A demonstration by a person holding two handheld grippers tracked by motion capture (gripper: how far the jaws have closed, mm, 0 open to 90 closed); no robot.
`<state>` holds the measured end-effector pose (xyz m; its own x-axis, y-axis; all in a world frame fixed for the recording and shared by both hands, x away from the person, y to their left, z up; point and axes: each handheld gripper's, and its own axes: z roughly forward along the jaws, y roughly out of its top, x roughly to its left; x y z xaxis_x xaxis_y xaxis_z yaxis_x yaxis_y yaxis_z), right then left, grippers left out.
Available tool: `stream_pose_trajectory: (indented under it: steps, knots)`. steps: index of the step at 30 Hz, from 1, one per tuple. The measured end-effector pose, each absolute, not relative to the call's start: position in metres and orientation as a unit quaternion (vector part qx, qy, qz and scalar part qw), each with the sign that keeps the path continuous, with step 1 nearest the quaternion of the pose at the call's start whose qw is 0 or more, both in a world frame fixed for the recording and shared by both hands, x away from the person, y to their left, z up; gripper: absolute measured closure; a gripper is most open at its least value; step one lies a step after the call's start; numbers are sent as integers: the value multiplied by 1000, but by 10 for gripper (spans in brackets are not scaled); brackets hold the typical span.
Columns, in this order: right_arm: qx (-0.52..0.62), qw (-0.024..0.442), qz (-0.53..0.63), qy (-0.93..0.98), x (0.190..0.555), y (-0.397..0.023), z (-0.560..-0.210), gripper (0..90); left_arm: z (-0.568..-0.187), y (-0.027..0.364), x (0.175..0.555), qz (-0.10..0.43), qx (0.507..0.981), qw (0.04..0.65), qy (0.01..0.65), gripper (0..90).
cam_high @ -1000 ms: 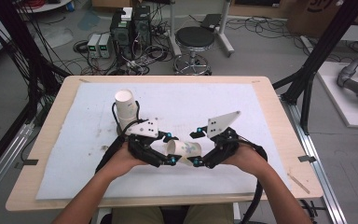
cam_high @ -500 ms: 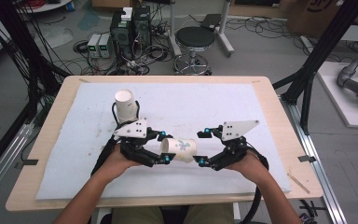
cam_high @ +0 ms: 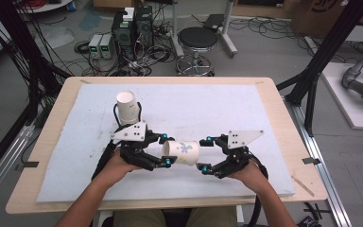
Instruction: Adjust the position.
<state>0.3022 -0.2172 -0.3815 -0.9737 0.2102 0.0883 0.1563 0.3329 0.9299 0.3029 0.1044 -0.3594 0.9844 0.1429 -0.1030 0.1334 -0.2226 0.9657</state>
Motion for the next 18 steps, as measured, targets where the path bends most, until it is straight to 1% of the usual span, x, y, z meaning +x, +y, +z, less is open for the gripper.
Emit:
stream_pose_trajectory:
  steps: [18]
  knots:
    - [90,1,590,803,302,-214,-385,208,-362,99,300,-19,774,630,65,374]
